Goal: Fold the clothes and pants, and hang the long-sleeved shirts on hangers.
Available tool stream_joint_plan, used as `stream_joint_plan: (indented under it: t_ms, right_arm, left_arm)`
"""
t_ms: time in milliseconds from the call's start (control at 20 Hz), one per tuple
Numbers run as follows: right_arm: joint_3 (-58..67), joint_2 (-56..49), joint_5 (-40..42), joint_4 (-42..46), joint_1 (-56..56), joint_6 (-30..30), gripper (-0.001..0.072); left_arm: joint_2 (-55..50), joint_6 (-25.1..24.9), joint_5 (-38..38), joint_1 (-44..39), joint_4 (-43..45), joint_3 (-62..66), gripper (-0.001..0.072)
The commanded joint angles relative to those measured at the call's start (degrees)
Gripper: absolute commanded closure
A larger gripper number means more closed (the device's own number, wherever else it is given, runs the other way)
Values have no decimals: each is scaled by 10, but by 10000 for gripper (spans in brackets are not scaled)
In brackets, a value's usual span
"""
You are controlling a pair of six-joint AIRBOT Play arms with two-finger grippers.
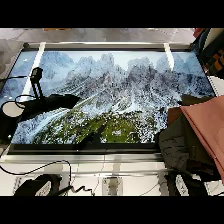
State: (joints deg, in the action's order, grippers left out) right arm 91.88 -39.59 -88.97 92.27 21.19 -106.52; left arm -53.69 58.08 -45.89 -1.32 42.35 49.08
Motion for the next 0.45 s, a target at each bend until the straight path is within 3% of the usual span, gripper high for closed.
stream_joint_plan:
  t_ms: [0,150,300,400]
  right_arm:
    - [0,-53,35,-257,-7,107,692]
    - [0,-117,10,-229,-51,181,692]
    - [0,-184,36,-92,-130,191,693]
    - [0,-228,61,-63,-176,187,693]
  left_arm:
    - [-2,0,0,0,0,0,8]
    - [-2,0,0,0,0,0,9]
    - [-2,0,0,0,0,0,9]
    - [-2,0,0,0,0,0,8]
